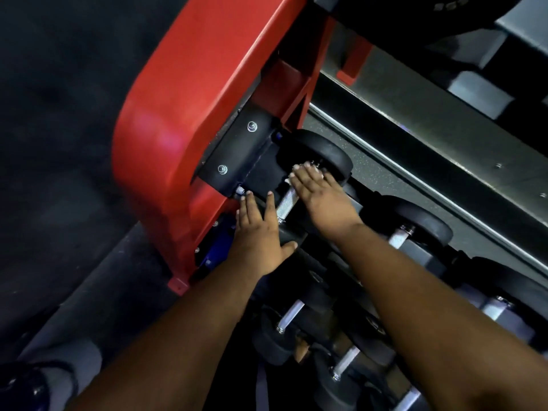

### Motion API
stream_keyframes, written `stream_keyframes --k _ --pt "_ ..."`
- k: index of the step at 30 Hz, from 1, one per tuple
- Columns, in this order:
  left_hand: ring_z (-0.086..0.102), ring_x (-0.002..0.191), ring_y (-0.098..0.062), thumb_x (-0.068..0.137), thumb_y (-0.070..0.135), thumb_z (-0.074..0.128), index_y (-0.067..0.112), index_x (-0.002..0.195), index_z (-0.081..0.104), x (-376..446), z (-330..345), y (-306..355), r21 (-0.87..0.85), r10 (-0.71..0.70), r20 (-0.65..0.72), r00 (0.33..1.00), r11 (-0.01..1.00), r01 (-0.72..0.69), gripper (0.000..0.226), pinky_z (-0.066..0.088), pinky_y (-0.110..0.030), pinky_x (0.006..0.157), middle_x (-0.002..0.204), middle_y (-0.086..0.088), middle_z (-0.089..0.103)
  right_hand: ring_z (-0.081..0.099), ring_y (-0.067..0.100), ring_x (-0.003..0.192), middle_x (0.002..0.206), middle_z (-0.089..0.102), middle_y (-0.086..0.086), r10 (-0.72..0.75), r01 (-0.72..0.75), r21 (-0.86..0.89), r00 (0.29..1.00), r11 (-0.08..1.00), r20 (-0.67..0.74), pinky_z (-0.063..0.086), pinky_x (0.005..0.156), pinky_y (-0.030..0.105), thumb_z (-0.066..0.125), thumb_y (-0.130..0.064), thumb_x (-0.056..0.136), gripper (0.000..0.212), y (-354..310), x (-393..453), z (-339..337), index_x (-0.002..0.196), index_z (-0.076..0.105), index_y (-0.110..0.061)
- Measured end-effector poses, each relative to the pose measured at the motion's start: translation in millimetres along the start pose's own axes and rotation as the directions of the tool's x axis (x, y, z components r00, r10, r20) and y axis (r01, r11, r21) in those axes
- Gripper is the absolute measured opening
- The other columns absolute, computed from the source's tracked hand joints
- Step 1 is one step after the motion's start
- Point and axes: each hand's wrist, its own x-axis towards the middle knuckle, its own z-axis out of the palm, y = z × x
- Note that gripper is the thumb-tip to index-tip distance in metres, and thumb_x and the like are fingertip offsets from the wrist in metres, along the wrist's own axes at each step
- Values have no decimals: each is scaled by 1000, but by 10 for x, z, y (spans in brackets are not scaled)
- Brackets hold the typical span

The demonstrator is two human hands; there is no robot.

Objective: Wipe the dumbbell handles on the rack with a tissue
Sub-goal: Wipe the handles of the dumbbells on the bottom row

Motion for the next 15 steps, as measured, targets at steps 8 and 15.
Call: stream_keyframes --k 8,15 --pt "-19 152 -41 85 57 70 18 159 -16 31 -97 10 -21 -18 134 991 1000 21 120 -3 -48 124 160 -30 -23 6 22 153 166 14 3 -52 69 181 994 981 -100 12 123 50 29 -12 96 62 -104 -160 253 158 24 -16" --pt "-18 152 -41 83 55 73 17 160 -14 17 -131 38 -49 -22 125 992 998 29 122 -2 -49 125 159 -31 -25 7 18 153 164 16 -1 164 -80 493 978 866 -130 16 125 41 46 -6 97 61 -448 -257 392 156 30 -14"
